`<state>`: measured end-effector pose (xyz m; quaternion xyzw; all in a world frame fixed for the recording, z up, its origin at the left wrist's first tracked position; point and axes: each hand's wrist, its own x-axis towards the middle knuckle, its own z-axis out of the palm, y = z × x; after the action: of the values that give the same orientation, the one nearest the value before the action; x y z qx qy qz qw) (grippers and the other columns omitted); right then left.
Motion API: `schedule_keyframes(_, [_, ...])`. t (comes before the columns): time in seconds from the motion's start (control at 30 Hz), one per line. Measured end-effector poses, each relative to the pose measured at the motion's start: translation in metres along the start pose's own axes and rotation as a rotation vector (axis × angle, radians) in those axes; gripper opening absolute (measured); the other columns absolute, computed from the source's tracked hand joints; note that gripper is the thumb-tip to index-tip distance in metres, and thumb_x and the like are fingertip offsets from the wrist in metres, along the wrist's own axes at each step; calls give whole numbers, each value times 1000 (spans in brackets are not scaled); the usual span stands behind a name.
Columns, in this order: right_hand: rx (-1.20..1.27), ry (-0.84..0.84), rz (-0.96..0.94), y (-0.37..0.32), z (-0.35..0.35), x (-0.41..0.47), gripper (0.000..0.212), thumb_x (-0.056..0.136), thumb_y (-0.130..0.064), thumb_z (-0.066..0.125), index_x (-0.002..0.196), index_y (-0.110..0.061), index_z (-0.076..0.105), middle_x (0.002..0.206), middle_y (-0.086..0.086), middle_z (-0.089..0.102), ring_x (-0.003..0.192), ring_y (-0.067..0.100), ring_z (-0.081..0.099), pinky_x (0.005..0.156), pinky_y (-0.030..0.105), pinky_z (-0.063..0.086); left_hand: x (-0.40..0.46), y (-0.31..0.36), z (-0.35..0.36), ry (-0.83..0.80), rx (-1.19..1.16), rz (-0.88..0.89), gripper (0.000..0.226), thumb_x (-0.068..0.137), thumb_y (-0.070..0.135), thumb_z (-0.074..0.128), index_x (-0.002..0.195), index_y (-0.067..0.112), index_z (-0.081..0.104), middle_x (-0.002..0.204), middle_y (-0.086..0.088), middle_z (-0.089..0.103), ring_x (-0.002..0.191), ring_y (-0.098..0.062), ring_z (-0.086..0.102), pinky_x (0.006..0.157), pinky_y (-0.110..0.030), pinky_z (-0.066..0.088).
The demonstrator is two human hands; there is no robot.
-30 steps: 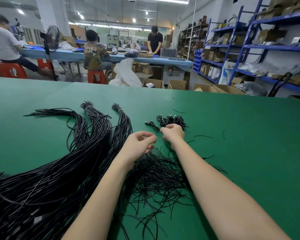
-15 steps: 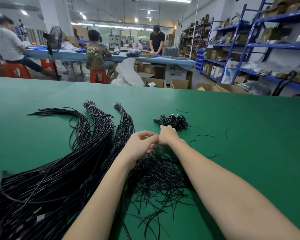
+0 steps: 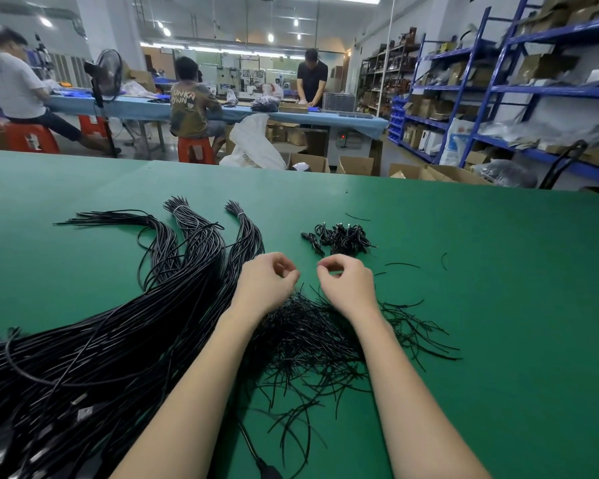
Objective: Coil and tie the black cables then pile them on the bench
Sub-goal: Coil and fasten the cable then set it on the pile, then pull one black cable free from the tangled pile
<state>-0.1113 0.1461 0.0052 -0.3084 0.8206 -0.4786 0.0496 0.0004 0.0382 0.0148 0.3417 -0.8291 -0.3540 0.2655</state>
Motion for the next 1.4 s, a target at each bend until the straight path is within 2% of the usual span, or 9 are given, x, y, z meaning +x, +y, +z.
schedule_keyframes(0.23, [68, -32, -22, -6, 16, -50, 13, 94, -28, 64, 96, -27, 76, 87, -17, 71, 78, 0, 64, 67, 15, 47, 1, -21, -1, 66, 506, -15, 22, 89, 33, 62, 107, 24, 70, 112, -2, 69, 114, -27, 58, 90, -37, 51])
schedule_keyframes(0.37, [73, -29, -50, -7, 23, -61, 14, 94, -28, 63, 90, -27, 77, 80, -14, 72, 73, 3, 65, 69, 19, 54, 1, -28, -2, 43, 604, -69, 23, 89, 32, 61, 108, 20, 67, 111, -7, 69, 113, -30, 59, 90, -37, 50])
schedule_keyframes(0.47, [87, -40, -42, -5, 25, -63, 14, 94, -29, 64, 87, -29, 77, 74, -16, 69, 69, -1, 62, 62, 9, 46, 1, -28, -3, 43, 627, -100, 24, 86, 26, 61, 108, 19, 67, 109, -9, 69, 110, -31, 62, 88, -37, 50])
schedule_keyframes(0.63, [105, -46, -23, -4, 24, -63, 15, 94, -29, 64, 86, -29, 77, 68, -16, 65, 67, -2, 59, 60, 10, 42, 0, -27, -1, 18, 609, -147, 22, 87, 26, 61, 105, 18, 71, 108, -9, 70, 102, -31, 66, 83, -35, 50])
schedule_keyframes(0.77, [109, -23, -36, -8, 27, -65, 15, 92, -30, 64, 84, -30, 76, 58, -16, 59, 57, 2, 55, 57, 14, 44, 2, -22, -2, 3, 468, -183, 25, 92, 34, 58, 98, 13, 72, 104, -12, 70, 102, -35, 66, 85, -35, 51])
schedule_keyframes(0.9, [198, -76, 43, -18, 28, -66, 11, 91, -29, 64, 86, -27, 74, 70, -15, 73, 62, -1, 65, 60, 15, 49, 5, -15, -4, -76, 135, -208, 33, 89, 28, 56, 58, 16, 52, 59, -6, 52, 61, -26, 50, 56, -29, 39])
schedule_keyframes(1.0, [410, -253, 231, -26, 26, -67, 7, 90, -29, 68, 96, -27, 67, 73, -4, 76, 50, 5, 61, 51, 23, 46, 5, -13, -6, -152, -156, -263, 28, 88, 22, 58, 63, 13, 52, 56, -6, 46, 52, -21, 38, 53, -27, 31])
schedule_keyframes(1.2, [592, -512, 320, -30, 21, -69, 10, 97, -21, 69, 97, -11, 68, 80, 1, 78, 52, 4, 60, 44, 15, 42, 7, 4, -14, -157, -899, -370, 18, 99, 5, 54, 82, 9, 53, 64, -3, 53, 40, -7, 47, 37, -15, 35])
schedule_keyframes(1.4, [990, -177, 395, -28, -4, -58, 24, 97, -13, 68, 120, -5, 64, 73, 0, 76, 56, 5, 63, 49, 16, 50, 4, 3, -17, -261, -507, -202, 3, 98, 16, 58, 99, 16, 60, 89, 0, 69, 55, -6, 57, 54, -20, 46])
